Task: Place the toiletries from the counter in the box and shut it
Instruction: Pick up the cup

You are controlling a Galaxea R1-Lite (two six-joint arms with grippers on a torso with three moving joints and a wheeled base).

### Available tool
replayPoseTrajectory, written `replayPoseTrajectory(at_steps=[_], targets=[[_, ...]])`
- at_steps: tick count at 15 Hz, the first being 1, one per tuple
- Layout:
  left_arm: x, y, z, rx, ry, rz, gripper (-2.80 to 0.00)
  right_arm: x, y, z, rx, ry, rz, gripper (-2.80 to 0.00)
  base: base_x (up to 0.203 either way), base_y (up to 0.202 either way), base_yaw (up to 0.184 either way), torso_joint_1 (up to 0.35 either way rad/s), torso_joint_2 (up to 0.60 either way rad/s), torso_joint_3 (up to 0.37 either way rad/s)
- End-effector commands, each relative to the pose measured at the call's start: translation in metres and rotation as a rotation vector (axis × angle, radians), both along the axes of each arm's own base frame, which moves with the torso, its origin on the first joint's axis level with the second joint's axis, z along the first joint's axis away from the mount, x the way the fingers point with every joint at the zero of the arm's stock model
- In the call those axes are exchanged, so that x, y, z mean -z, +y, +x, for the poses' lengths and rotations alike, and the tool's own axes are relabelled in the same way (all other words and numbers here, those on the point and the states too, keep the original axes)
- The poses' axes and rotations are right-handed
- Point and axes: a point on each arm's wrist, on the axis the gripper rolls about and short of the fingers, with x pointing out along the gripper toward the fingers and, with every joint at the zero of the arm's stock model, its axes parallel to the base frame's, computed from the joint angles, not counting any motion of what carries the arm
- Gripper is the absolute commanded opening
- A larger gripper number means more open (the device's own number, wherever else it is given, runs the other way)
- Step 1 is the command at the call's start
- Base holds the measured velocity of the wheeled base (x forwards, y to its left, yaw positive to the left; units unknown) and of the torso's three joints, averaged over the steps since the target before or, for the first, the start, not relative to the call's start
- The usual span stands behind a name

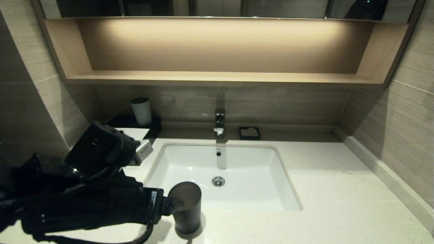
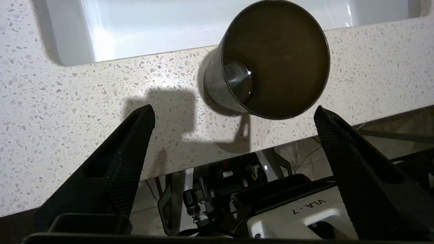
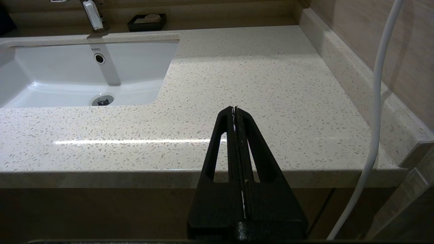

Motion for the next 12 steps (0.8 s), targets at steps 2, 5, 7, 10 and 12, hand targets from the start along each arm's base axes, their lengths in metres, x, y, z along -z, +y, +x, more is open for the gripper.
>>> replayPoseTrajectory(at_steps=[2, 5, 7, 10, 12], targets=[[-0.003, -0.009, 0.017, -0.042, 0.052, 0.014, 0.0, 0.0, 0.0, 0.0, 0.0, 0.0, 0.0, -2.8, 0.0, 0.0, 0.0, 0.0, 0.0, 0.0], [-0.007, -0.012, 0.032, -0.091, 0.102, 0.036, 0.0, 0.0, 0.0, 0.0, 0.0, 0.001, 0.0, -2.8, 0.0, 0.0, 0.0, 0.0, 0.0, 0.0], [-0.006, -0.014, 0.038, -0.118, 0.143, 0.066, 0.0, 0.0, 0.0, 0.0, 0.0, 0.001, 0.0, -2.8, 0.0, 0.0, 0.0, 0.0, 0.0, 0.0], [0.0, -0.016, 0.047, -0.145, 0.192, 0.096, 0.0, 0.0, 0.0, 0.0, 0.0, 0.003, 0.0, -2.8, 0.0, 0.0, 0.0, 0.0, 0.0, 0.0], [0.002, -0.017, 0.05, -0.153, 0.211, 0.111, 0.0, 0.0, 0.0, 0.0, 0.0, 0.001, 0.0, -2.8, 0.0, 0.0, 0.0, 0.0, 0.0, 0.0]])
